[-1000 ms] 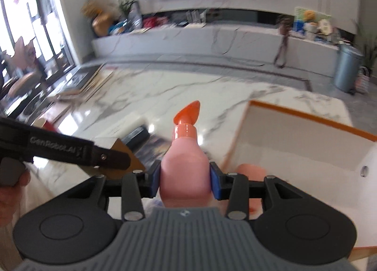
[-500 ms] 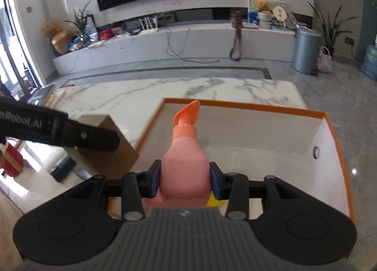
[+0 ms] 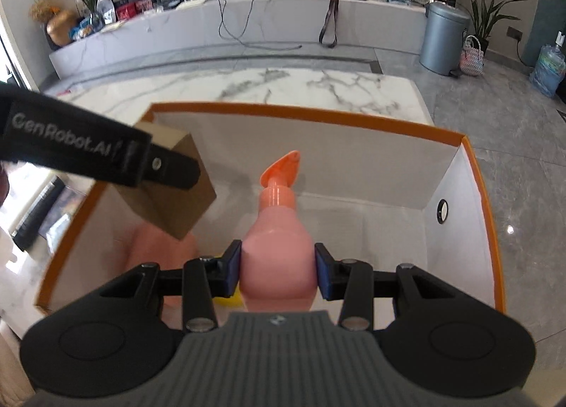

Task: Organize rigid objects
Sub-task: 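Carry the brown box and pink pump bottle over the orange box with both tools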

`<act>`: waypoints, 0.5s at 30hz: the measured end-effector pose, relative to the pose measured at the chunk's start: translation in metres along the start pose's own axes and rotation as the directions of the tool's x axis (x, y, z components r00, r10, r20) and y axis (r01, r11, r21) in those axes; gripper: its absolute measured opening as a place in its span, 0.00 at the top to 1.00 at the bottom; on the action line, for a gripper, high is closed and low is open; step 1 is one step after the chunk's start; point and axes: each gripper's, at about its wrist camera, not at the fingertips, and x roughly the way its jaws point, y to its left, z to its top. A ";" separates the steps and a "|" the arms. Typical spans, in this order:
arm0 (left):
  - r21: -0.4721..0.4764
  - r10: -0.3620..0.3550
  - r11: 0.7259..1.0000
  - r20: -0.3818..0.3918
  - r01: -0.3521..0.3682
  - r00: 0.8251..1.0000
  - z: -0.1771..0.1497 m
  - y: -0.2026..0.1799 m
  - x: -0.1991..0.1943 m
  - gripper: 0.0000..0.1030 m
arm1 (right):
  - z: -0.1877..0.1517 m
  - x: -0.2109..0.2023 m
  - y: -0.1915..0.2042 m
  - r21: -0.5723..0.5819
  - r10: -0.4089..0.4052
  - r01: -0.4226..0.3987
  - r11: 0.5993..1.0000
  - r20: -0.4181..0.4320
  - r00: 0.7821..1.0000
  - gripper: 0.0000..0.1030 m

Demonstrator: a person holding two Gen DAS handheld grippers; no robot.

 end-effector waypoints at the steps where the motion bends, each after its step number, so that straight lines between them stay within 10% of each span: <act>1: 0.003 0.011 1.000 -0.009 -0.011 1.000 0.002 0.000 0.004 0.33 | 0.002 0.004 -0.002 -0.004 0.000 0.000 1.000 -0.010 1.000 0.59; 15: 0.086 0.123 0.989 -0.080 -0.116 0.989 0.005 -0.004 0.048 0.33 | 0.020 0.042 -0.001 -0.013 -0.004 0.003 1.000 -0.084 0.996 0.59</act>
